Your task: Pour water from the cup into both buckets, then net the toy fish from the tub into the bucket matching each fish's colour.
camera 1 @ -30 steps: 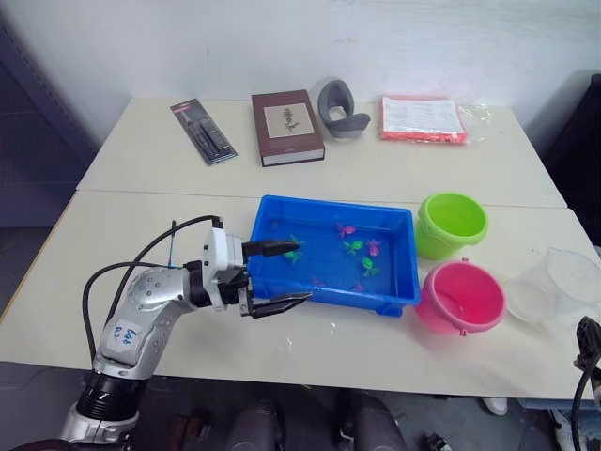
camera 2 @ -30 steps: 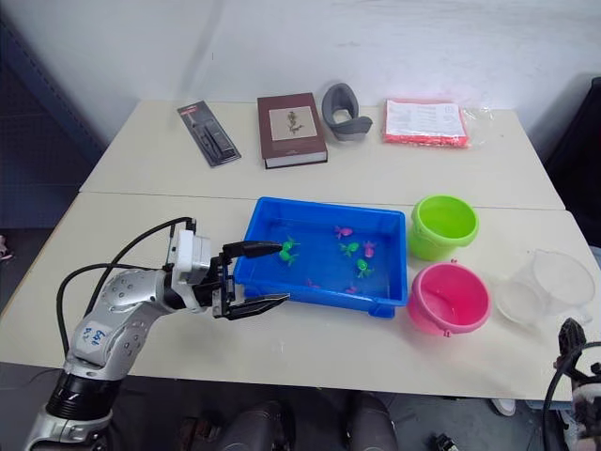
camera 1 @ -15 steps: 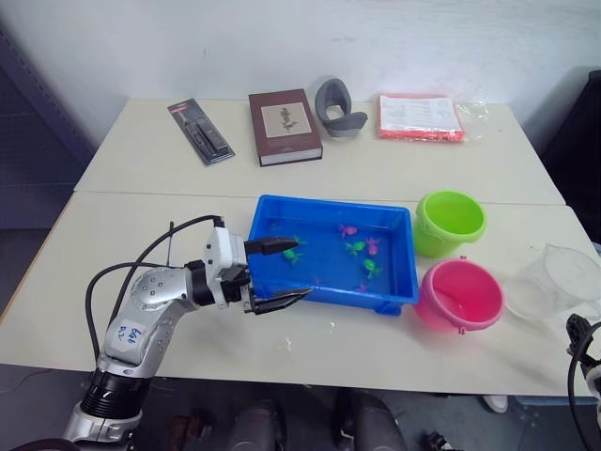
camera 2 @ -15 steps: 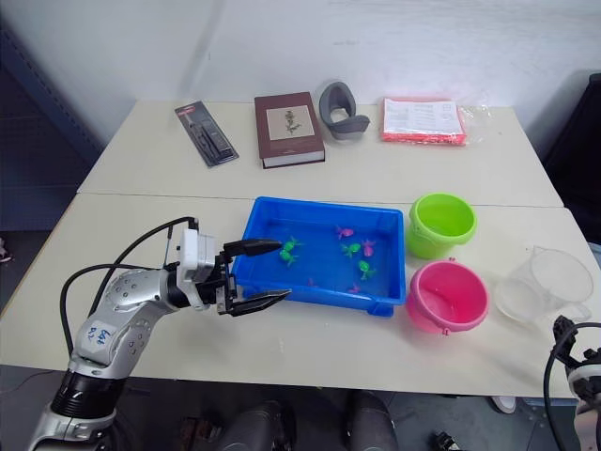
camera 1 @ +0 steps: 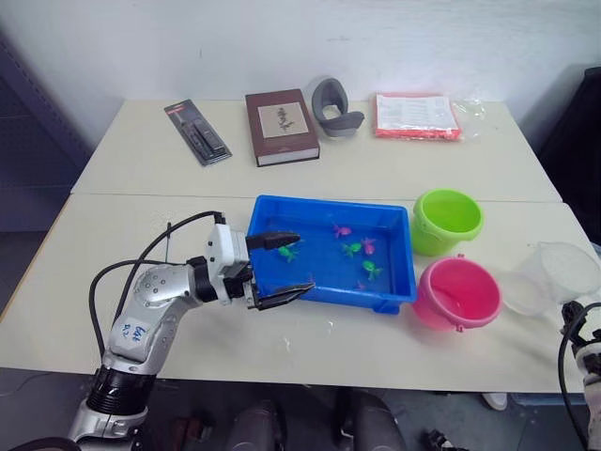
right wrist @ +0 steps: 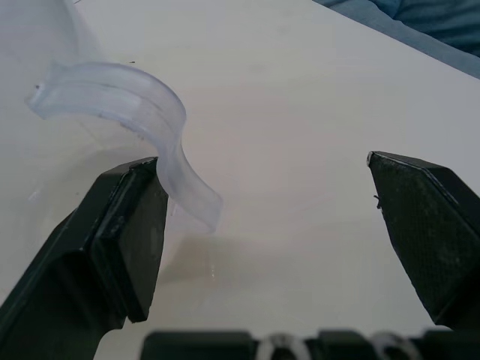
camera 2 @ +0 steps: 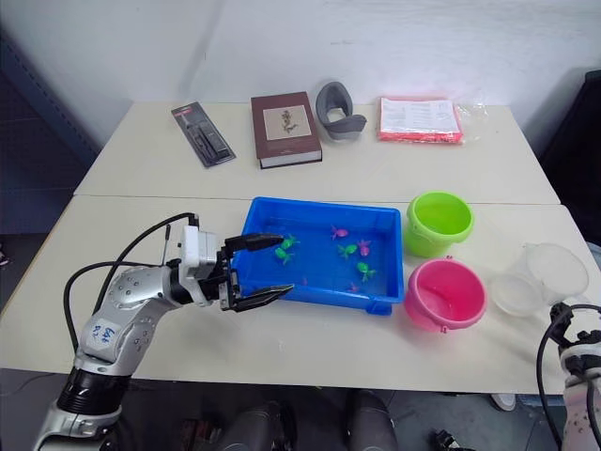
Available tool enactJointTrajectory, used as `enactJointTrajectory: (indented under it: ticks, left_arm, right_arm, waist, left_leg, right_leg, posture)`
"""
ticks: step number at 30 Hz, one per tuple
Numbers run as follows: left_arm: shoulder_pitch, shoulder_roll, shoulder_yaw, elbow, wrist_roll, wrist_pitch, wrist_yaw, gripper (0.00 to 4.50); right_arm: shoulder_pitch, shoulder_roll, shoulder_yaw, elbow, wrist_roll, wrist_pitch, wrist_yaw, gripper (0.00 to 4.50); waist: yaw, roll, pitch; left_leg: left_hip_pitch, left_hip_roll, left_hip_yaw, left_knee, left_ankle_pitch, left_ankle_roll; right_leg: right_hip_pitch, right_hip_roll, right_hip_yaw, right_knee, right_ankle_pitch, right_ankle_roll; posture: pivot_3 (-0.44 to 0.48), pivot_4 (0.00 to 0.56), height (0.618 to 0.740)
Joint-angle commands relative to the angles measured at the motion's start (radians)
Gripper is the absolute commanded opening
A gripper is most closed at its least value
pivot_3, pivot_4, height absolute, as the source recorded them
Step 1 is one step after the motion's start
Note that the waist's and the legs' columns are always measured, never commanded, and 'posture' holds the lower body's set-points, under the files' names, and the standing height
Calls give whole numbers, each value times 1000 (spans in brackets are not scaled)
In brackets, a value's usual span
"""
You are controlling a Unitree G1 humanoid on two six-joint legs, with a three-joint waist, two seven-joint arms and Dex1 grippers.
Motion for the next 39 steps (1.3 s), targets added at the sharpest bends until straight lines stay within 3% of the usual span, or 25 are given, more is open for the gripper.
enactJointTrajectory:
  ticks: [1, 2, 5, 11, 13, 19, 30, 34, 39]
  left_arm:
    - [-15, -4, 7, 7, 3, -19, -7, 4472]
    - [-16, -6, 6, 9, 4, -20, -8, 4472]
    - [-20, -10, 3, 16, 5, -22, -14, 4500]
    - [-24, -18, -2, 26, 12, -25, -20, 4500]
    - [-25, -21, -2, 29, 14, -26, -21, 4500]
    - [-20, -24, 10, 29, 10, -23, -18, 4500]
    - [-40, -22, 28, 57, -39, 20, -63, 4500]
    - [-56, -44, 2, 88, -46, 23, -105, 4500]
    - [-75, -60, -20, 109, -67, 45, -159, 4500]
  right_arm:
    - [7, -31, -30, -1, -7, -36, 38, 4500]
    - [7, -32, -29, 0, -7, -43, 45, 4500]
    - [4, -35, -26, 2, -14, -73, 73, 3622]
    - [-2, -29, -15, -11, -17, -93, 113, 500]
    - [-5, -24, -14, -13, -16, -98, 119, 31]
    - [5, -9, -20, -64, -8, -119, 134, 31]
    - [240, -54, -51, -510, -2, -38, 127, 31]
    - [348, -133, -90, -709, -60, 24, 128, 31]
    - [423, -198, -71, -833, -222, 35, 133, 31]
  waist:
    - [0, 0, 0]
    - [0, 0, 0]
    - [-2, 0, 0]
    - [0, 0, 0]
    - [0, 0, 0]
    - [0, 0, 0]
    - [2, 0, 0]
    - [4, 0, 0]
    - [4, -4, 0]
  left_leg:
    - [0, 0, 0, 0, 0, 0]
    - [0, 0, 0, 0, 0, 0]
    - [0, 0, 0, 0, 0, 0]
    - [0, 0, 0, 0, 0, 0]
    - [0, 0, 0, 0, 0, 0]
    - [0, 0, 0, 0, 0, 0]
    - [0, 0, 1, 0, 0, 0]
    - [0, 0, 1, 0, 0, 0]
    - [0, 0, 1, 0, 0, 0]
  right_leg:
    - [0, 0, 0, 0, 0, 0]
    - [0, 0, 0, 0, 0, 0]
    - [0, 0, 0, 0, 0, 1]
    - [0, 0, 1, 0, 0, 1]
    - [0, 0, 1, 0, 0, 1]
    - [0, 0, 1, 0, 0, 1]
    - [0, -1, 1, -1, 1, 1]
    - [-1, -1, 2, -3, 1, 1]
    - [-1, 1, 2, -3, 1, 1]
  posture:
    - [0, 150, 740]
    - [0, 150, 740]
    - [0, 150, 740]
    - [0, 150, 740]
    - [0, 150, 740]
    - [0, 150, 740]
    - [0, 150, 740]
    - [0, 150, 740]
    - [0, 150, 740]
